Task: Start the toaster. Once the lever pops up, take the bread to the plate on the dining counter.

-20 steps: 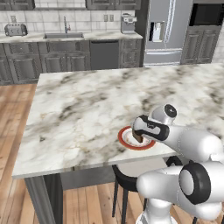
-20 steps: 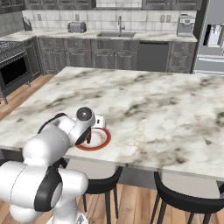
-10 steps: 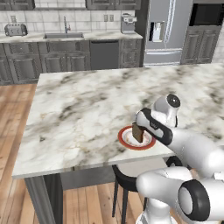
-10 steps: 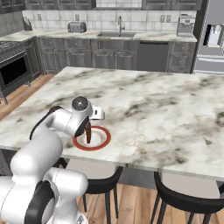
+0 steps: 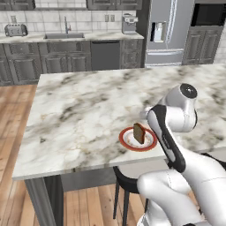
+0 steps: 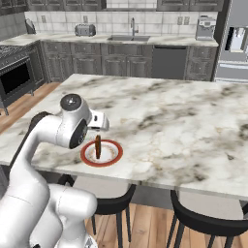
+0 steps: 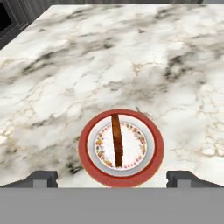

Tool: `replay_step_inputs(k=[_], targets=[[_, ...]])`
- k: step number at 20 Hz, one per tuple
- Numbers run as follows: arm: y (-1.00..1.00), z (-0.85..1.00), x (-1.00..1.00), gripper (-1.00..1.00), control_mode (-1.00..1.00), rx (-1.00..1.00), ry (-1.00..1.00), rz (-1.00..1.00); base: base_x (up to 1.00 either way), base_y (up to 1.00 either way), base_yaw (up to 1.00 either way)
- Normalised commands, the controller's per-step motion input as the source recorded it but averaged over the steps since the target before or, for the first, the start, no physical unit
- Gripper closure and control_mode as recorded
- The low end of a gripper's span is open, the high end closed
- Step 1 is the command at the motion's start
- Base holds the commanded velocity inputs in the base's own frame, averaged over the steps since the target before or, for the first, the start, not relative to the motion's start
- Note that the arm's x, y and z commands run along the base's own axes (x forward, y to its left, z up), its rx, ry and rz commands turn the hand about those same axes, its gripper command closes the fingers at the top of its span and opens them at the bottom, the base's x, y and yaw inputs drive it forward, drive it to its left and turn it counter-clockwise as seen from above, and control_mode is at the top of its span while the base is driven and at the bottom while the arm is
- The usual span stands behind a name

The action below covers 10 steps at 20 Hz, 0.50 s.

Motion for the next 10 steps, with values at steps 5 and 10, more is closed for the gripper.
replay_step_inputs(k=[5, 10], targets=[[0.00, 0.47, -1.00, -1.00, -1.00, 0.00, 0.03, -0.07, 0.00, 0.00, 0.00], [0.00, 0.57, -1.00, -1.00, -1.00, 0.00, 0.04, -0.08, 0.00, 0.00, 0.00]])
